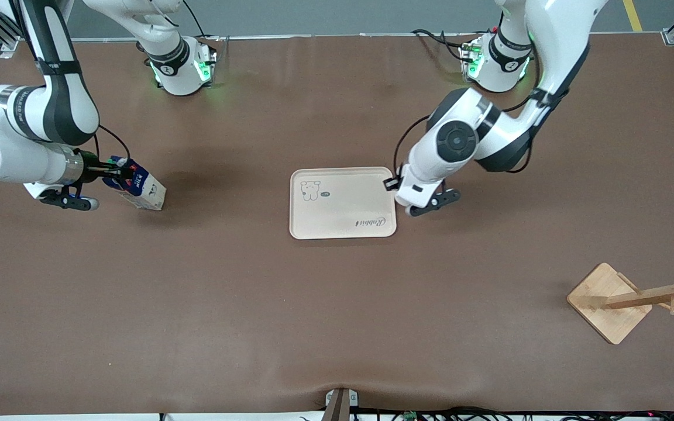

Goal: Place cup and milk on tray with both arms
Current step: 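Lower the mug onto the tray and open the left gripper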

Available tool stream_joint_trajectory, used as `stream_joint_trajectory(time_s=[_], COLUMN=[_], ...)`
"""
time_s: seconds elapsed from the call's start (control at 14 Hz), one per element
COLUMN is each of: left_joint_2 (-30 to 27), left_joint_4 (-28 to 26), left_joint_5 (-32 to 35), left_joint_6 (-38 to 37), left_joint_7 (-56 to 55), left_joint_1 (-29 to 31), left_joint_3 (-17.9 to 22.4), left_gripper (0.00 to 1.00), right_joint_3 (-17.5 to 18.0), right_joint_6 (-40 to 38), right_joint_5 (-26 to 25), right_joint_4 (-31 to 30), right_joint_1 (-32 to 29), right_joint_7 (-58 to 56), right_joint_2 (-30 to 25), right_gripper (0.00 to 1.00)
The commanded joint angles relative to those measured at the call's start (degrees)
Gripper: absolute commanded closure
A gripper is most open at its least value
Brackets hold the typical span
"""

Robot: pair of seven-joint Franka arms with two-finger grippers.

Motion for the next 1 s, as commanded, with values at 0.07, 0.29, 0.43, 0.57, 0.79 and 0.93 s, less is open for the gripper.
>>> stream_joint_trajectory(time_s=[0.07, 0.29, 0.43, 0.57, 0.79, 0.93], left_joint_2=[7.8, 11.6, 14.6, 15.5, 16.3, 16.4], left_joint_4=[8.2, 12.0, 13.9, 13.8, 13.9, 14.0], left_joint_5=[1.2, 0.9, 0.8, 0.8, 0.6, 0.6], left_joint_6=[-1.6, -1.6, -1.6, -1.7, -4.4, -5.7], left_joint_7=[-6.6, -10.6, -12.3, -12.3, -12.5, -12.5], left_joint_1=[-3.1, -5.8, -6.7, -6.7, -6.8, -6.8], left_joint_3=[0.1, 0.2, 0.2, 0.4, 1.7, 2.2], left_gripper=[1.0, 1.0, 1.0, 1.0, 1.0, 0.88], right_joint_3=[0.1, 0.2, 0.5, 0.5, 0.5, 0.6], right_joint_6=[-1.3, -5.8, -8.7, -11.7, -13.1, -15.0], right_joint_5=[0.9, 0.9, 0.9, 0.9, 0.9, 0.9], right_joint_4=[-1.5, 0.6, 2.1, 5.0, 6.2, 8.5], right_joint_1=[0.8, 1.0, 1.5, 3.5, 5.0, 5.8], right_joint_7=[0.7, 0.5, 0.1, 0.3, 0.7, 0.7], right_joint_2=[-2.1, -2.6, -3.4, -3.4, -3.4, -3.1], right_gripper=[1.0, 1.0, 1.0, 1.0, 1.0, 1.0])
